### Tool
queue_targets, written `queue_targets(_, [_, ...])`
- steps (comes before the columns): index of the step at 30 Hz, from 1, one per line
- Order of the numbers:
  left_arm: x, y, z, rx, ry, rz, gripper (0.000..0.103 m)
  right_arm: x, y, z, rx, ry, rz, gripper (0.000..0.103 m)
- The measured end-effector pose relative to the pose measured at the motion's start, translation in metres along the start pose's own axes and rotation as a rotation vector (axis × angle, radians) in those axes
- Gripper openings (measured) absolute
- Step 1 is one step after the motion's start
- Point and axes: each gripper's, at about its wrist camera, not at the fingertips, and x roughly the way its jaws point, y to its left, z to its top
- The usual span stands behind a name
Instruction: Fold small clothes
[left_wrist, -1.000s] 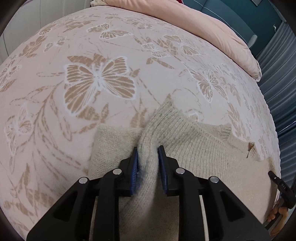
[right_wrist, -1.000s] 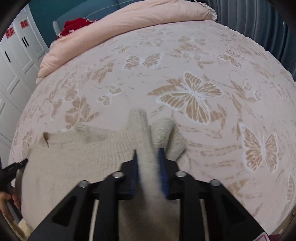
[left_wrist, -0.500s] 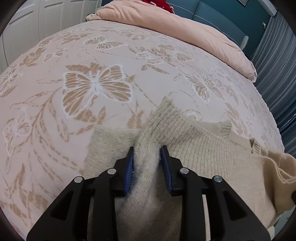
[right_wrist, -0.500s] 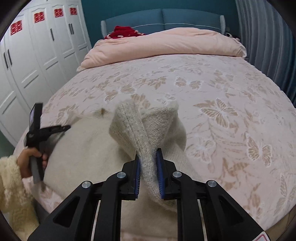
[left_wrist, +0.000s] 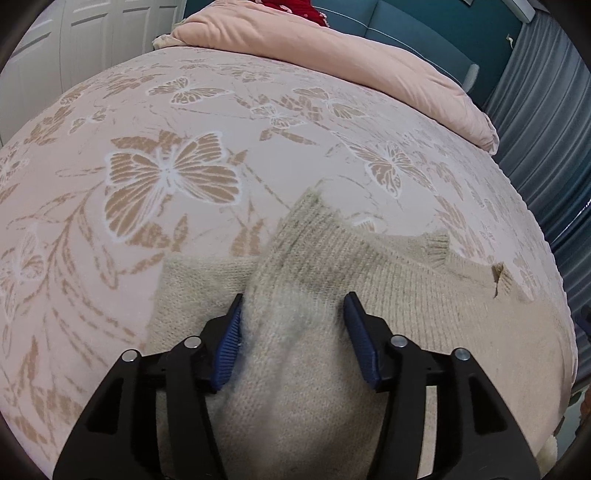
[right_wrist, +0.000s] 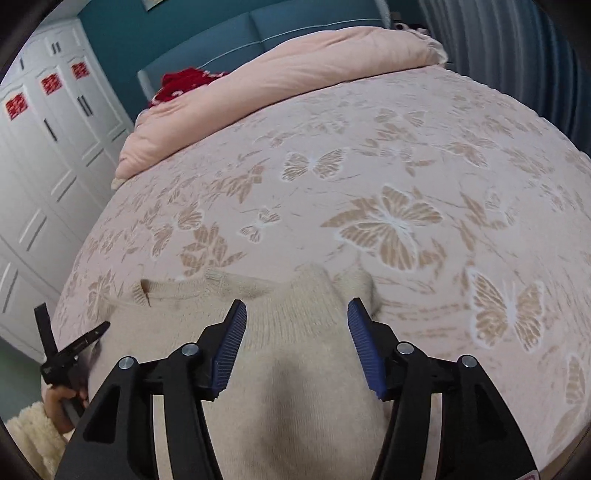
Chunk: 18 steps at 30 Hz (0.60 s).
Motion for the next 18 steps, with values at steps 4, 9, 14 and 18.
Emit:
queue_targets(4, [0.001, -0.003, -0.001, 0.018, 0.002, 0.013, 0.056, 0.059, 0.006, 0.004, -0.080, 0.126, -0.094, 0.050])
queue_targets(9, [0.000, 0.000, -0.003, -0.002, -0.013, -0.019, 0.057, 0.047, 0.035, -0.021, -0.099, 0.141, 0.043, 0.013])
queue_targets(14, [0.001, 0.002, -0.003, -0.001, -0.017, -0.037, 0.061, 0.002, 0.072, -0.019, -0.146, 0.034, 0.209, 0.012])
queue_targets(18, [0.001, 0.001, -0.003, -0.001, -0.017, -0.036, 0.061, 0.012, 0.032, 0.013, -0.088, -0.076, -0.053, 0.013])
